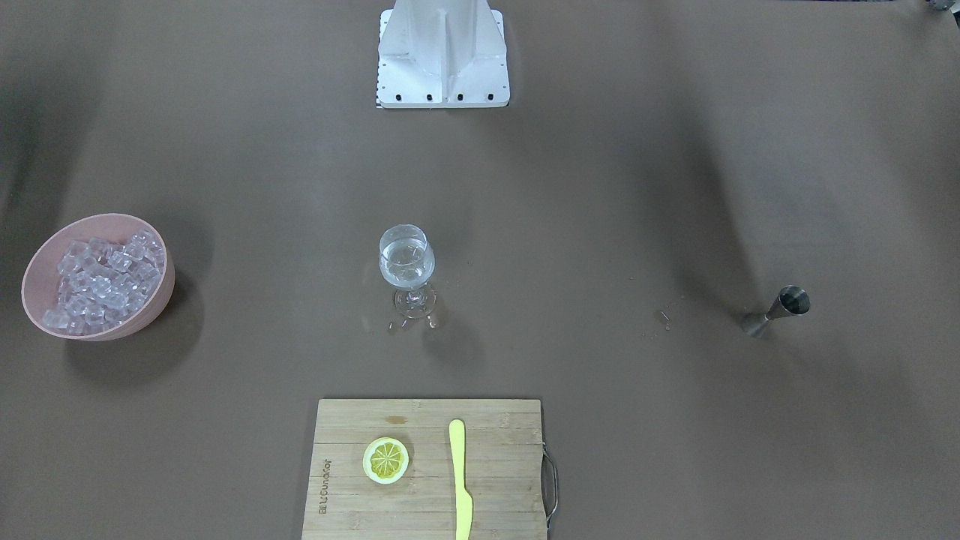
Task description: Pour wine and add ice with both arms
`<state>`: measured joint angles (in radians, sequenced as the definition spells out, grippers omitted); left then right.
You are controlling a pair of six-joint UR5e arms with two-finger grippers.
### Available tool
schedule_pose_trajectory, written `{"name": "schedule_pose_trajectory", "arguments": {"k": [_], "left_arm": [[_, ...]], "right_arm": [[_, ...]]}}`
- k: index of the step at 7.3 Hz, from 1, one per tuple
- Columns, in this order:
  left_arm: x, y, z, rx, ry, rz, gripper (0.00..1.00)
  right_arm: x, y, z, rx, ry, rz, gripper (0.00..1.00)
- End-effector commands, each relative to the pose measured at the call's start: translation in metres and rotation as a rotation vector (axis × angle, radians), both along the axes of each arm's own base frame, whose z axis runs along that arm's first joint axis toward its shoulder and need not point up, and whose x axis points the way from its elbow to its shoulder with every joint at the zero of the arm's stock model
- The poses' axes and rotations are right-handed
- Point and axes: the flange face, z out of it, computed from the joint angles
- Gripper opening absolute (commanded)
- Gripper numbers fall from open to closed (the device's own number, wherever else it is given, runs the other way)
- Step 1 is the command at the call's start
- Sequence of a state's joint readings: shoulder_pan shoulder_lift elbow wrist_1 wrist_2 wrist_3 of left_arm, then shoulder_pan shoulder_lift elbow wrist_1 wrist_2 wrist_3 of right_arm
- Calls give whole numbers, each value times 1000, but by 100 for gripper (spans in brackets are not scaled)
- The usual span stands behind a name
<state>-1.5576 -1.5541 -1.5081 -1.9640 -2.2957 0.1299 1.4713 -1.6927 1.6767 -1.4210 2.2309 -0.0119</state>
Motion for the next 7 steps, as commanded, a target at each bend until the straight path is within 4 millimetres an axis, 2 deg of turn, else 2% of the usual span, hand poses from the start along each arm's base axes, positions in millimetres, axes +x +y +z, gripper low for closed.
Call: {"name": "schedule_pose_trajectory", "arguments": {"k": [1, 2, 3, 4, 5, 7], "left_arm": [[0, -2, 4, -13, -2, -6, 98], [0, -1, 10, -27, 2, -4, 98], [1, -1, 7, -23, 5, -3, 98], [1, -7, -1, -2, 5, -1, 98], [2, -13, -9, 15, 5, 0, 98], [2, -48, -42, 77, 6, 1, 98]], "right_arm": [[-2, -12, -14, 33, -5, 4, 100], [-3, -17, -15, 73, -6, 3, 100], [-3, -20, -10, 132, -11, 3, 100], [-3, -18, 3, 132, -11, 4, 100], [-2, -16, 6, 144, -7, -3, 100], [-2, -16, 7, 143, -12, -2, 100]]}}
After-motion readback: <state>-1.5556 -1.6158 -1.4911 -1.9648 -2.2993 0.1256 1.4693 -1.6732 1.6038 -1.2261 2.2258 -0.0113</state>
